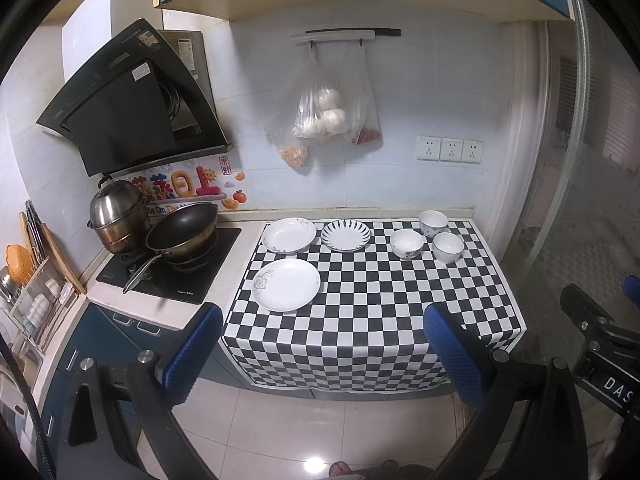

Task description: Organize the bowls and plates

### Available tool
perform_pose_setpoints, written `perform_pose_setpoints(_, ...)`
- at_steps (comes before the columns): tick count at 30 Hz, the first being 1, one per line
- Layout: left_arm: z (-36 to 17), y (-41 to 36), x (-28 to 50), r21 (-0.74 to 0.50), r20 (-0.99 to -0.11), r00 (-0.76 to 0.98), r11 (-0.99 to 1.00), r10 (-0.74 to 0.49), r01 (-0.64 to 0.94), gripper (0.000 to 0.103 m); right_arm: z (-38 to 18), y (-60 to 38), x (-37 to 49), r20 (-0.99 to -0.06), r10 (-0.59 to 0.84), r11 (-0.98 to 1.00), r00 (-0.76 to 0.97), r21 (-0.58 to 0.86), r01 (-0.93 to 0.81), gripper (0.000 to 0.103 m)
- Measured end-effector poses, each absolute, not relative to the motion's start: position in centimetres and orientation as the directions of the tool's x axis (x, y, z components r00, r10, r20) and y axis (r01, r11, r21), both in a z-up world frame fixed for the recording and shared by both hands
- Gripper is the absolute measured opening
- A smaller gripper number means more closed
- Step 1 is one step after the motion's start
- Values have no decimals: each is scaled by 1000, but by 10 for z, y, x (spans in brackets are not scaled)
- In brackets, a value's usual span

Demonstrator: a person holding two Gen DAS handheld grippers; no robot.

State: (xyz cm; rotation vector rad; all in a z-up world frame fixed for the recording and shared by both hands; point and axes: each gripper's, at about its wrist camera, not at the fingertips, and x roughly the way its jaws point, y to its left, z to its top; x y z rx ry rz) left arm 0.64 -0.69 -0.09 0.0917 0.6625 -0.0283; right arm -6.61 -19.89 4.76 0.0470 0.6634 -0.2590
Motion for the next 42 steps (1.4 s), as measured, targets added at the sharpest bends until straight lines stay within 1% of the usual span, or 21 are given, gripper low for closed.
perform_pose_setpoints(42,-2,3,16,65,-603,797,996,-11,63,103,51,-190,-58,-608,-241,962,756,-45,271,103)
